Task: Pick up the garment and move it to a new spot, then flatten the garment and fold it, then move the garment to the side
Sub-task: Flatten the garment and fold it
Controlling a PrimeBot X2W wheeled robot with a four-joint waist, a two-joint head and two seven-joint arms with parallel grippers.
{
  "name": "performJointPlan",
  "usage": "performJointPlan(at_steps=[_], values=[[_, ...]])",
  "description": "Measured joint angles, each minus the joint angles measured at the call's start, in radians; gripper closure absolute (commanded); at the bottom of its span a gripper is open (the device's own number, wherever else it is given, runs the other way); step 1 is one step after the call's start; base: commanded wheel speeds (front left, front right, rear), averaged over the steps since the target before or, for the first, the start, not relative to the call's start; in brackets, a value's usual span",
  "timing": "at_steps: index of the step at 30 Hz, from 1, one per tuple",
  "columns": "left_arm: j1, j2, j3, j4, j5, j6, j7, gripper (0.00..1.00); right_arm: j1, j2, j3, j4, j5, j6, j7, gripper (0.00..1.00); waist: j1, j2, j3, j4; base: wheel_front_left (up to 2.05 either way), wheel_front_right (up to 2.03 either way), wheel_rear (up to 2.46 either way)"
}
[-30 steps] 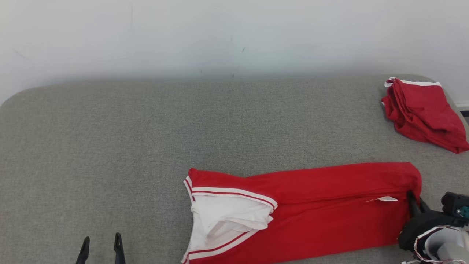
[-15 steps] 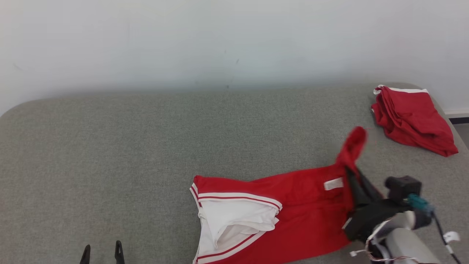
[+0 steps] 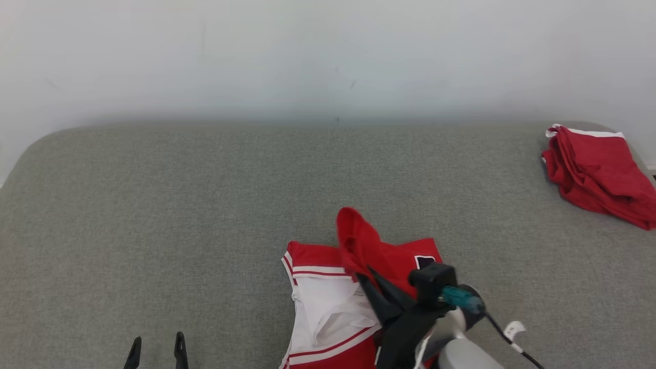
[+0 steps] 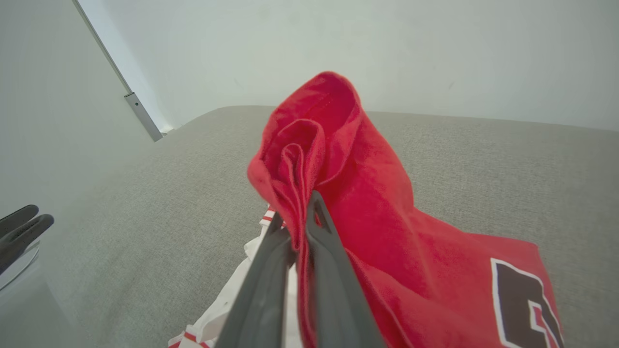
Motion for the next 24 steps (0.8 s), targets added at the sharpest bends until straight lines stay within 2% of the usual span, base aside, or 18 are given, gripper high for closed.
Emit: performJointPlan(at_steps=[10,14,15,16,21,24], values=[[-0.035,0.000,-0.039,0.018,-0.013,0.004,0.000,0.00,-0.098,0.058,0.074,0.216,-0.004,0.000,-0.023,1.00,0.0000,0.0000,0.023,0.048,0.00,0.00,0.00],[-0.041,0.000,-0.046,0.030,-0.021,0.007,0.000,0.00,-0.121,0.058,0.115,0.271,0.051,0.000,-0.038,1.00,0.0000,0.0000,0.029,0.068,0.00,0.00,0.00],[-0.043,0.000,-0.047,0.032,-0.024,0.007,0.000,0.00,-0.122,0.058,0.129,0.276,0.068,0.000,-0.044,0.84,0.0000,0.0000,0.030,0.071,0.00,0.00,0.00],[-0.045,0.000,-0.047,0.033,-0.027,0.008,0.000,0.00,-0.122,0.059,0.139,0.276,0.097,0.000,-0.055,0.02,0.0000,0.0001,0.030,0.074,0.00,0.00,0.00],[-0.042,0.000,-0.038,0.036,-0.032,0.013,0.000,0.00,-0.165,0.060,0.144,0.262,0.143,0.000,-0.139,0.00,0.0000,0.0000,0.024,0.065,0.00,0.00,0.00],[-0.034,0.000,-0.034,0.040,-0.032,0.015,0.000,0.00,-0.178,0.059,0.088,0.249,0.141,0.000,-0.164,0.00,0.0000,0.0000,0.019,0.055,0.00,0.00,0.00]])
